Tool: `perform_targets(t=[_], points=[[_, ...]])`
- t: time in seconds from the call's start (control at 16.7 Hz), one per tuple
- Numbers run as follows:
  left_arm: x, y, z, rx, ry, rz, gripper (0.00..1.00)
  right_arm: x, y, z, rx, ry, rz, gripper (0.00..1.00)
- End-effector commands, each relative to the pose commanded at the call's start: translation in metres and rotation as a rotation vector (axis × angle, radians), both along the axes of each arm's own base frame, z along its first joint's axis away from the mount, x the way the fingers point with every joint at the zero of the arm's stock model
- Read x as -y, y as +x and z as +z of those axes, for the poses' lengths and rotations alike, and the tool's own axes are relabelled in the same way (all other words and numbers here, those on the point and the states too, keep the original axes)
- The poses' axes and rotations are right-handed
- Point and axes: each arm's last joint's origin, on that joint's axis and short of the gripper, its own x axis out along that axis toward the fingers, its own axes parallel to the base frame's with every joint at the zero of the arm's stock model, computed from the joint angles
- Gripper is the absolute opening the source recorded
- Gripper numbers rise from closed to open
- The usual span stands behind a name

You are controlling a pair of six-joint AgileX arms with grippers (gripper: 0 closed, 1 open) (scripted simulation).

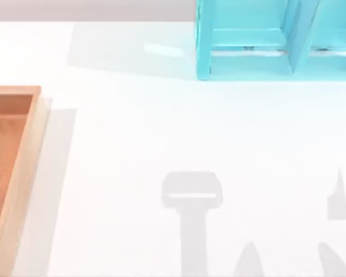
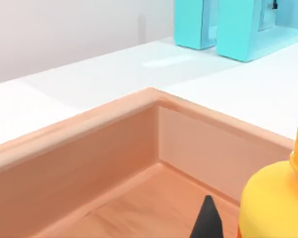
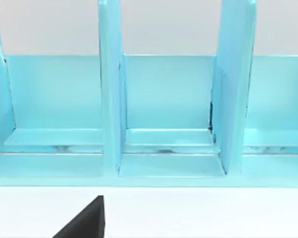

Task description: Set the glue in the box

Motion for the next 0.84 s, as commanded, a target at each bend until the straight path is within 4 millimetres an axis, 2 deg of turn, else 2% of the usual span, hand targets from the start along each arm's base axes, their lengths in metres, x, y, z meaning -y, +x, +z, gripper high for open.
perform_targets(t=[0.48,0.84], points=[[0.0000,0.0000,0.0000,0.000,0.000,0.000,0.98,0.0000,0.0000,0.0000,0.000,0.000,0.000,1.00],[0.0000,0.0000,0.0000,0.000,0.000,0.000,1.00,0.0000,0.0000,0.0000,0.000,0.000,0.000,1.00]])
